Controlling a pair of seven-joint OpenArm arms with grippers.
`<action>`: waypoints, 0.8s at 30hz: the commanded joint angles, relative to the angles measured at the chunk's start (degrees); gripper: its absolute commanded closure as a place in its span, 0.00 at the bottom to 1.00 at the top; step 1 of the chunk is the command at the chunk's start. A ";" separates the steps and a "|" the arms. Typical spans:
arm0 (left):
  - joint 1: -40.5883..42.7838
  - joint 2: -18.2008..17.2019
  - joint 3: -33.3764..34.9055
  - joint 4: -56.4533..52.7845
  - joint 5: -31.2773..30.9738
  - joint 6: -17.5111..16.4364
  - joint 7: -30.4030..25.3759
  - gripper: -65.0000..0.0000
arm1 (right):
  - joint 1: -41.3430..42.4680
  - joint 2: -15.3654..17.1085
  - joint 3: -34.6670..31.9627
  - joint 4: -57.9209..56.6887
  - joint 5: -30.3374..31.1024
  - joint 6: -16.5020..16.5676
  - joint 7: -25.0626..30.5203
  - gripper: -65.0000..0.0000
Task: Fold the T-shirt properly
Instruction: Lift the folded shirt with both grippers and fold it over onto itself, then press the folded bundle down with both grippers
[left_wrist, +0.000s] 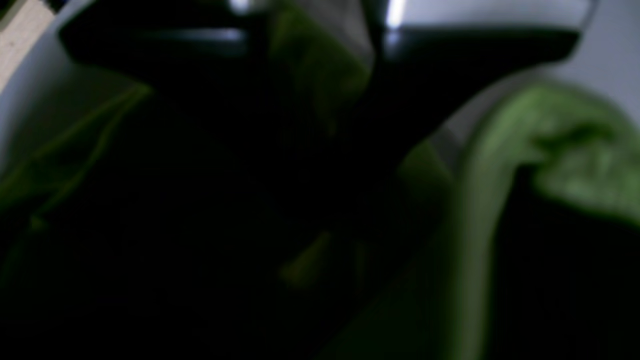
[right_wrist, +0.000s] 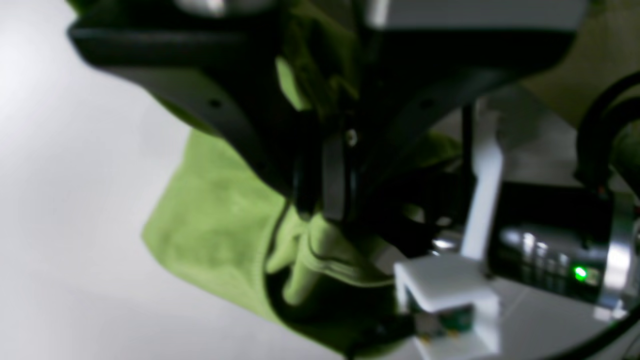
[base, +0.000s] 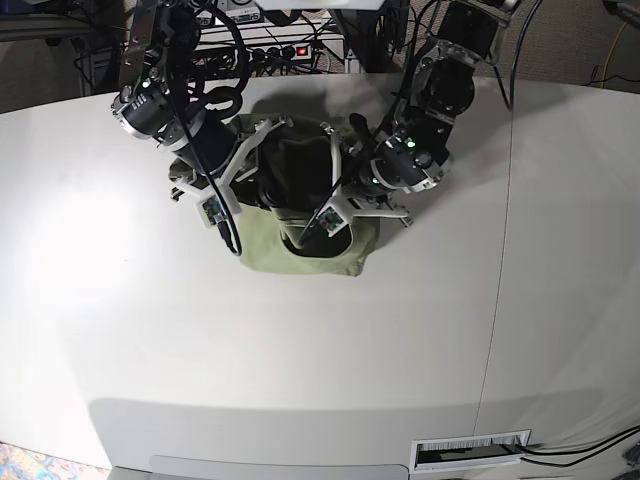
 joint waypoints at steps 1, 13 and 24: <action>-1.03 -0.63 -0.13 1.33 0.46 1.31 -0.42 0.87 | 0.50 0.04 0.13 1.11 0.28 0.13 1.84 1.00; -0.87 -4.70 -8.94 3.80 -10.08 0.74 0.07 0.87 | 0.48 0.02 0.11 1.11 0.28 0.13 2.54 1.00; -0.68 -11.32 -10.45 6.23 -10.16 -0.72 0.09 0.87 | 0.50 0.00 0.11 1.11 0.28 0.13 2.73 1.00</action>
